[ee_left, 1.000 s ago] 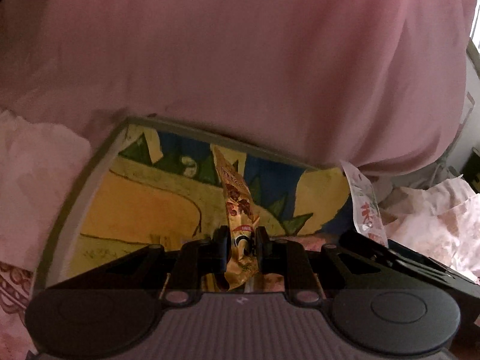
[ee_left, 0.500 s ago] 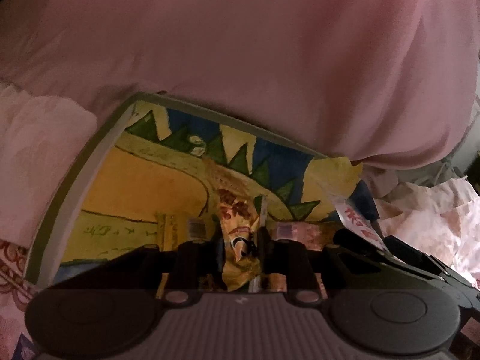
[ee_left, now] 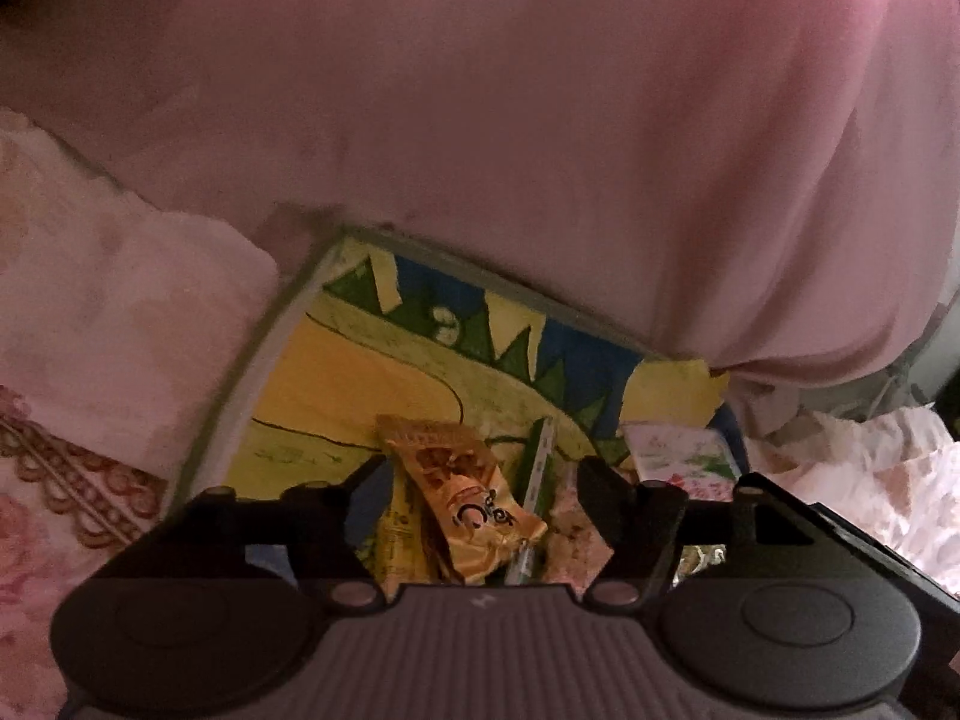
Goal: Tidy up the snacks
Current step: 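Open both tools to release the snacks and pull back from the tray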
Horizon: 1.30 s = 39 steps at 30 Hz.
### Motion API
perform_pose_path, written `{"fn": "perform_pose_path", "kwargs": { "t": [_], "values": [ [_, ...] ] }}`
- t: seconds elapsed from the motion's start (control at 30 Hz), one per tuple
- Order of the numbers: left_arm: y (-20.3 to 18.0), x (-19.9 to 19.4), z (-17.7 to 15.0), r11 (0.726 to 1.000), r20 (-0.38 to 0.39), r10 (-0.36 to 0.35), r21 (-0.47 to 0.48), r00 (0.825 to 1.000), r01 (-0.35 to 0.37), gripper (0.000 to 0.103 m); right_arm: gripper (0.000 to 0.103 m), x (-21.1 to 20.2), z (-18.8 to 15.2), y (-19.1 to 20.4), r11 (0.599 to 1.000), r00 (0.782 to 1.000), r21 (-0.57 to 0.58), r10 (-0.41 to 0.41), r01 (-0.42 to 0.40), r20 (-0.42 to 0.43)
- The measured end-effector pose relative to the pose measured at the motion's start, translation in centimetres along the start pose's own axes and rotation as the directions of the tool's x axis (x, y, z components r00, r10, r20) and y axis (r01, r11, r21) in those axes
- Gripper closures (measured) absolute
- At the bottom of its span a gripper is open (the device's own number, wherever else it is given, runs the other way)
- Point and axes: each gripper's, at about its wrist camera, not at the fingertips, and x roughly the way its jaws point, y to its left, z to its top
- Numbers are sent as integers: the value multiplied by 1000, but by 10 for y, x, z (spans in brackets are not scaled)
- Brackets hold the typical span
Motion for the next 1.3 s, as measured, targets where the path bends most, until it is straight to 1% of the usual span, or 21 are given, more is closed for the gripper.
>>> {"fn": "perform_pose_path", "kwargs": {
  "t": [0.07, 0.1, 0.17, 0.23, 0.33, 0.47, 0.6, 0.87, 1.1, 1.2, 1.3],
  "values": [
    [-1, -16, 1, 1000, 33, 9, 6, 999, -10, 16, 1, -11, 6, 3, 1000, 1000, -2, 5, -5, 12],
    [-2, -24, 1, 1000, 52, 14, 11, 999, -15, 15, 1, -18, 8, 4, 1000, 1000, -7, 7, -6, 22],
    [-4, -41, 2, 1000, 86, 14, 24, 996, -16, 8, 1, -32, 14, 8, 1000, 999, -16, 11, -11, 42],
    [-6, -59, 2, 999, 120, 15, 35, 993, -19, 4, 1, -47, 20, 12, 1000, 998, -21, 18, -17, 60],
    [-9, -87, 0, 998, 167, 15, 52, 986, -24, 1, 1, -72, 26, 19, 999, 996, -40, 24, -21, 87],
    [-12, -123, -5, 997, 227, 19, 66, 974, -35, 1, 1, -107, 28, 26, 998, 993, -49, 34, -28, 117],
    [-15, -158, -17, 994, 276, 26, 94, 961, -53, 1, 1, -141, 23, 35, 997, 989, -67, 48, -39, 138],
    [-15, -215, -54, 989, 340, 39, 122, 940, -85, 0, 1, -200, -2, 53, 995, 983, -92, 55, -40, 175],
    [-12, -252, -90, 977, 353, 51, 177, 934, -120, 0, 1, -249, -39, 69, 988, 978, -154, 38, -7, 203],
    [-6, -267, -106, 971, 344, 57, 199, 937, -132, 0, 1, -261, -56, 73, 985, 982, -174, 31, 2, 184],
    [0, -278, -122, 964, 335, 81, 212, 939, -158, 0, 1, -271, -72, 77, 984, 987, -180, 25, 3, 157]
  ]
}}
